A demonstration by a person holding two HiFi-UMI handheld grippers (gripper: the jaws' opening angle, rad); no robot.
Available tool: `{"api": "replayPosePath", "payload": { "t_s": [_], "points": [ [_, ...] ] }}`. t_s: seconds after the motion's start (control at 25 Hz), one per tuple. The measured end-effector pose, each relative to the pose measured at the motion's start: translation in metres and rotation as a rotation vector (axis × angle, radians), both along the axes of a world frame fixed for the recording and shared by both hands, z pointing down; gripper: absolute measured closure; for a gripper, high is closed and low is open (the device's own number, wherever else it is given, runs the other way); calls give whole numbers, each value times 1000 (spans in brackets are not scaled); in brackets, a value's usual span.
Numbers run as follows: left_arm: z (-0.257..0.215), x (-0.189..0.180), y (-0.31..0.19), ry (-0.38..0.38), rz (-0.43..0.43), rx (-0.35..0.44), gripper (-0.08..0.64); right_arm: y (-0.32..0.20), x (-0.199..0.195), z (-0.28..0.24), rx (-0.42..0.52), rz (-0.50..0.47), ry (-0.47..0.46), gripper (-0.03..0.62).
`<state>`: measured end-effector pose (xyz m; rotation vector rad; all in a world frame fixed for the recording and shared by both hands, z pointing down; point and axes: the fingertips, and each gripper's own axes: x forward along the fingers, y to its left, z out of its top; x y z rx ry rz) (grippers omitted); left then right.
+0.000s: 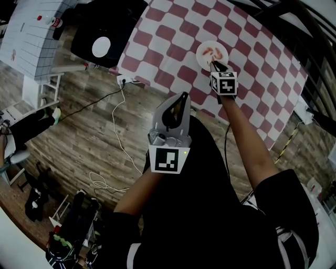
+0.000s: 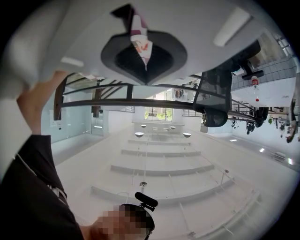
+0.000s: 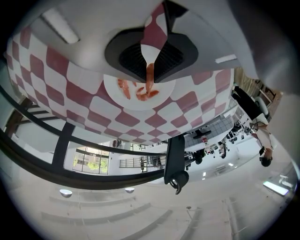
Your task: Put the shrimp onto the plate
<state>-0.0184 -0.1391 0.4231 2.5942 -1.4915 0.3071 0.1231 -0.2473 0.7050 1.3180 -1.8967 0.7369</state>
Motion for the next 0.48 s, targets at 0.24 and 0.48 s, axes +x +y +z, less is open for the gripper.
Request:
{"api": "replayPosePath", "payload": {
  "t_s": [0.24, 0.48],
  "points": [
    [3, 5, 8, -9, 16, 2, 551, 0, 3, 11, -16, 0, 5, 541],
    [5, 1, 10, -14, 17, -1, 551, -3, 7, 21, -40, 3, 30, 541]
  ]
}}
